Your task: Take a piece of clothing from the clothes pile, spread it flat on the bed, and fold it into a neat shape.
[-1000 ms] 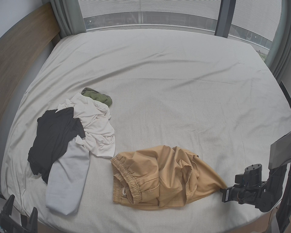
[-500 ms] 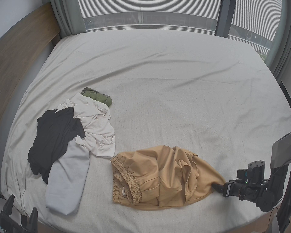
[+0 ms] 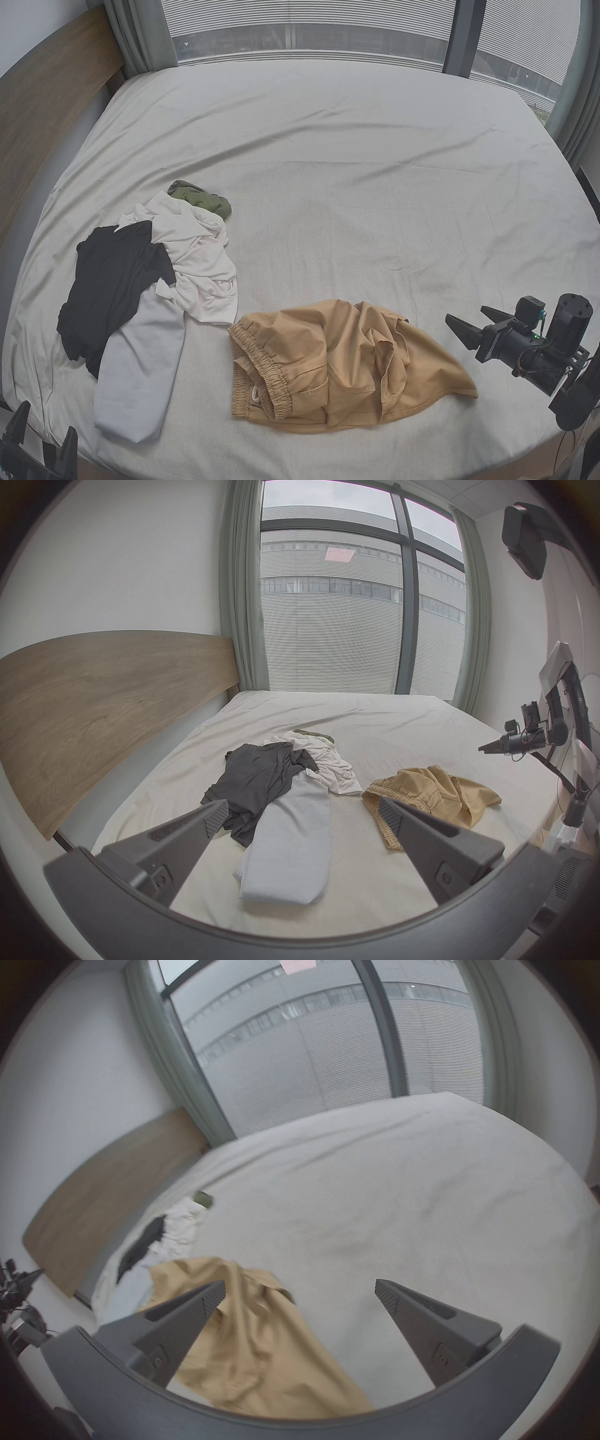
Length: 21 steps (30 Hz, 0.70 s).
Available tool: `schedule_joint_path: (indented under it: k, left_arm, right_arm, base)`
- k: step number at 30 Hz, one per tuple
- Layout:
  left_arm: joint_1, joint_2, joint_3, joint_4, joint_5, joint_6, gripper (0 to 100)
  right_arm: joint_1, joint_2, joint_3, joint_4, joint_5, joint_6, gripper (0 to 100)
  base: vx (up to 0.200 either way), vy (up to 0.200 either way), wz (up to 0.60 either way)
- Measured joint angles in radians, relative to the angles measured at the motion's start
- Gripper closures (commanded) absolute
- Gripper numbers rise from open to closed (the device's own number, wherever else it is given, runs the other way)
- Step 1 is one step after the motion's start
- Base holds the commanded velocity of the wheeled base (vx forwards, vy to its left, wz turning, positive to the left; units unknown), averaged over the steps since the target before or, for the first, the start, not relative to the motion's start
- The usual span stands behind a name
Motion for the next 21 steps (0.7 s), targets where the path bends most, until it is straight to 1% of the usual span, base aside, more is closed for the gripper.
schedule_joint_path:
  k: [3,4,10,21]
  left_arm:
    - [0.0,0.0,0.0,0.0,-0.001,-0.002,0]
    - [0.0,0.0,0.0,0.0,-0.001,-0.003,0]
    - [-0.001,0.0,0.0,-0.001,-0.002,-0.009,0]
    - [-0.001,0.0,0.0,-0.001,-0.001,-0.013,0]
  right_arm:
    - [0.05,-0.013,-0.048,0.0,0.062,0.011,0]
    - [0.061,-0.014,-0.063,0.0,0.073,0.017,0]
    - [0.142,0.002,-0.176,0.002,0.174,0.087,0]
    - [0.167,0.052,-0.187,0.0,0.213,0.099,0]
  base:
    - [0.0,0.0,0.0]
    - [0.0,0.0,0.0]
    - [0.0,0.0,0.0]
    - [0.0,0.0,0.0]
